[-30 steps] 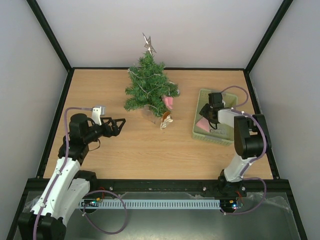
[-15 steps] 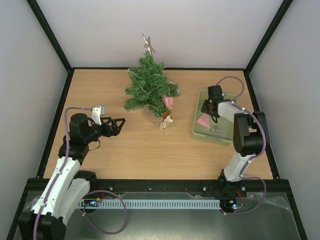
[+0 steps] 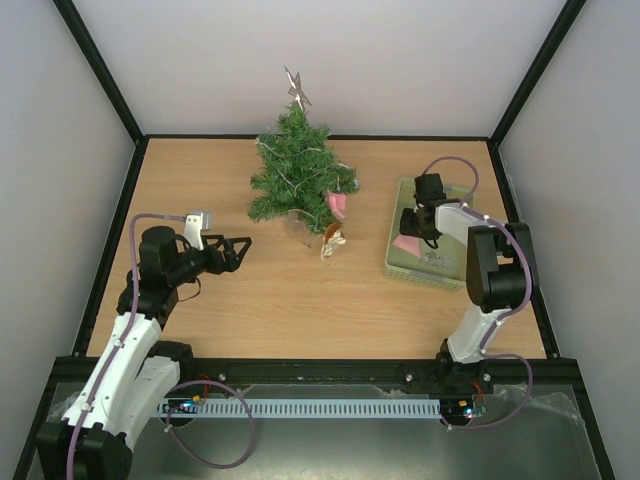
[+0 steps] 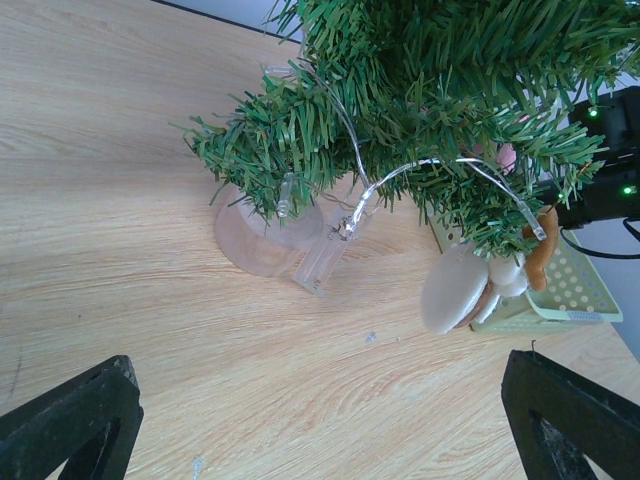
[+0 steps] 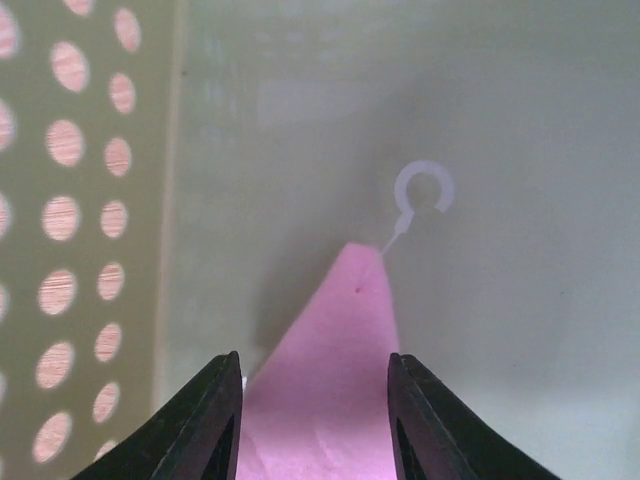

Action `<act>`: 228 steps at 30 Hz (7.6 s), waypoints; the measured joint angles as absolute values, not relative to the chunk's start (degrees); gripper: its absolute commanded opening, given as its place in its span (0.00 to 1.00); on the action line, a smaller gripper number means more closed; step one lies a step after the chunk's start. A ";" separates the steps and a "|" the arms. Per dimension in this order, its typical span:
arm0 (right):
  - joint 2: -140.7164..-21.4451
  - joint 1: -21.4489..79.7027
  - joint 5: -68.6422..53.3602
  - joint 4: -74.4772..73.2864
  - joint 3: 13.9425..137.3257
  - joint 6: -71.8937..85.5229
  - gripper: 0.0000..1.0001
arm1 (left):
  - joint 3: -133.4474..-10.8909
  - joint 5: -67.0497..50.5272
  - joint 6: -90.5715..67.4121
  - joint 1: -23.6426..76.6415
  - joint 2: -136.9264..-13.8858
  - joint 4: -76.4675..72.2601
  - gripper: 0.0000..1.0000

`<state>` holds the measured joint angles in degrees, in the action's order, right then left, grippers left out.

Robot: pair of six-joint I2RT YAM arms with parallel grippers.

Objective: Decorate the small christmas tree
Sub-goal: Pick up the decoration item from the storage box, then hang the decoration item on the Christmas tree.

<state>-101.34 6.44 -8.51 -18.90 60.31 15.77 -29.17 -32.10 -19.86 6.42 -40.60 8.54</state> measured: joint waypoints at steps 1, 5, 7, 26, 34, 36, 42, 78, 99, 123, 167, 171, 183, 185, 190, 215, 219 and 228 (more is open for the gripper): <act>-101.82 6.44 -8.64 -19.00 60.31 15.59 0.35 | -29.17 -32.10 -19.84 6.42 -40.60 8.56 0.99; -102.87 6.44 -8.62 -19.22 60.20 15.00 0.20 | -29.17 -32.12 -19.73 6.42 -40.60 8.56 1.00; -102.87 6.44 -8.67 -19.20 60.14 14.70 0.11 | -29.17 -32.12 -19.70 6.42 -40.60 8.54 1.00; -95.72 6.44 -5.10 -18.98 59.05 14.39 0.02 | -29.17 -32.08 -19.68 6.42 -41.36 8.51 1.00; -91.55 7.62 -4.40 -21.04 59.40 13.89 0.02 | -29.17 -31.92 -19.70 6.42 -41.34 8.51 1.00; -87.53 8.93 -4.36 -21.63 59.51 13.08 0.02 | -29.17 -31.99 -19.70 6.42 -41.34 8.49 1.00; -74.89 13.30 -10.33 -21.74 62.59 8.78 0.02 | -29.17 -36.03 -20.01 6.66 -41.10 6.50 1.00; -84.12 18.41 -78.91 14.90 67.83 36.71 0.02 | -29.17 -37.17 -15.86 12.86 -31.88 5.63 0.99; -90.61 19.22 -82.52 16.25 70.08 43.86 0.02 | -29.17 -34.20 -14.48 12.88 -31.03 7.84 0.99; -92.66 18.94 -82.81 4.99 71.70 37.21 0.02 | -29.17 -32.80 -13.89 12.97 -29.54 8.60 1.00; -92.58 14.46 -77.93 -12.49 71.46 23.05 0.35 | -29.17 -32.27 -13.87 13.58 -29.45 8.71 0.99; -90.91 14.04 -74.39 -13.74 70.24 21.91 0.42 | -29.17 -32.27 -13.87 13.58 -29.69 8.73 0.99; -80.47 14.52 -64.51 -13.02 62.92 18.46 0.56 | -29.17 -32.25 -13.87 13.58 -31.05 8.95 0.99; -79.07 15.62 -62.43 -12.99 62.39 15.64 0.57 | -29.17 -32.05 -13.87 13.58 -31.18 8.97 0.99; -76.79 18.90 -56.45 -12.69 61.84 9.69 0.56 | -29.17 -31.79 -13.87 13.58 -31.18 8.97 1.00; -75.20 19.92 -48.05 -12.71 61.87 2.74 0.02 | -29.17 -31.51 -13.19 13.58 -30.92 8.97 0.99; -72.20 19.92 -48.14 -11.27 61.87 2.74 0.02 | -29.17 -31.33 -13.39 13.58 -30.79 8.95 0.99; -69.84 20.43 -47.66 -10.24 61.98 4.43 0.02 | -29.58 -29.74 -13.91 13.58 -31.77 9.63 0.99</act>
<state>-69.84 20.43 -47.66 -10.24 61.98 4.43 -29.58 -29.74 -13.91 13.58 -31.77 9.63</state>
